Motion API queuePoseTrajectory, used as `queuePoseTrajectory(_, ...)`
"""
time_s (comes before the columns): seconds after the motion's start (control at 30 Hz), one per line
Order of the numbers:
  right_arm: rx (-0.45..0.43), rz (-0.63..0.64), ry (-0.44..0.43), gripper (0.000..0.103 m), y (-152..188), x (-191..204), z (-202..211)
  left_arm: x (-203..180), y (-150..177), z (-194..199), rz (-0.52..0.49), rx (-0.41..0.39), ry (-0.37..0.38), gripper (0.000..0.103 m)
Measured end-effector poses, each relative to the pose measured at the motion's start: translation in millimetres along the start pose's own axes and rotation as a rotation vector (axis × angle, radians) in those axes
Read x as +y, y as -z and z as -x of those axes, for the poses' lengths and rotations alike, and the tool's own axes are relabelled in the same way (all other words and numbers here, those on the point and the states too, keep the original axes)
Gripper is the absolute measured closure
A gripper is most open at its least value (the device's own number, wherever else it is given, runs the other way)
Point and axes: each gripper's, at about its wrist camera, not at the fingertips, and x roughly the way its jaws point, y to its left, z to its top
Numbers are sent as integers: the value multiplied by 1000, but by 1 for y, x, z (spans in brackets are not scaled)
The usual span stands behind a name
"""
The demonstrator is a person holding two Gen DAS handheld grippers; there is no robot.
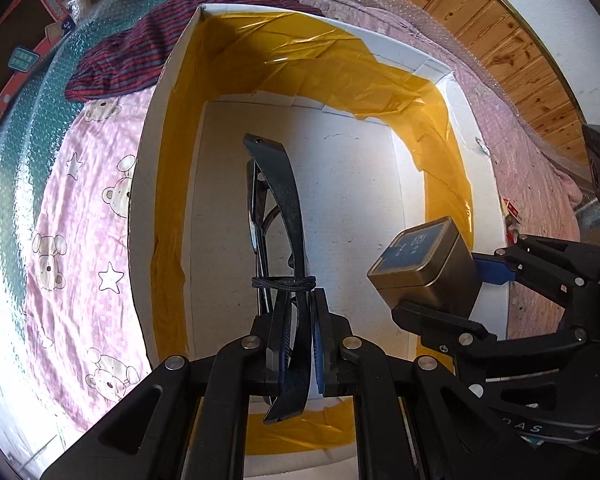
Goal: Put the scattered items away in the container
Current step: 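Open both tools to release glasses and tin, then withdraw, then move the left tool to the pink stapler while the right tool approaches the white lighter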
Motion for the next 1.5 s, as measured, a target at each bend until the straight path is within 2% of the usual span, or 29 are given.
queuePoseTrajectory(0.1,-11,-10,-13,48,0,0,1,3,-2,-3,25,18,26,91)
queuePoseTrajectory(0.23,-23,-48,-39,48,4,-4,9,9,1,2,74,10,30,82)
queuePoseTrajectory(0.5,-126,-94,-109,48,29,-7,45,0,16,39,63,-69,29,82)
queuePoseTrajectory(0.7,-206,-104,-140,48,65,-10,73,-24,33,56,54,-108,38,82)
queuePoseTrajectory(1.0,-347,-227,-192,48,117,-33,110,-89,65,82,-56,-153,71,82)
queuePoseTrajectory(1.17,-404,-297,-192,48,147,-50,127,-124,70,95,-149,-182,67,81)
queuePoseTrajectory(1.5,-477,-451,-183,48,209,-92,144,-193,79,92,-308,-157,95,80)
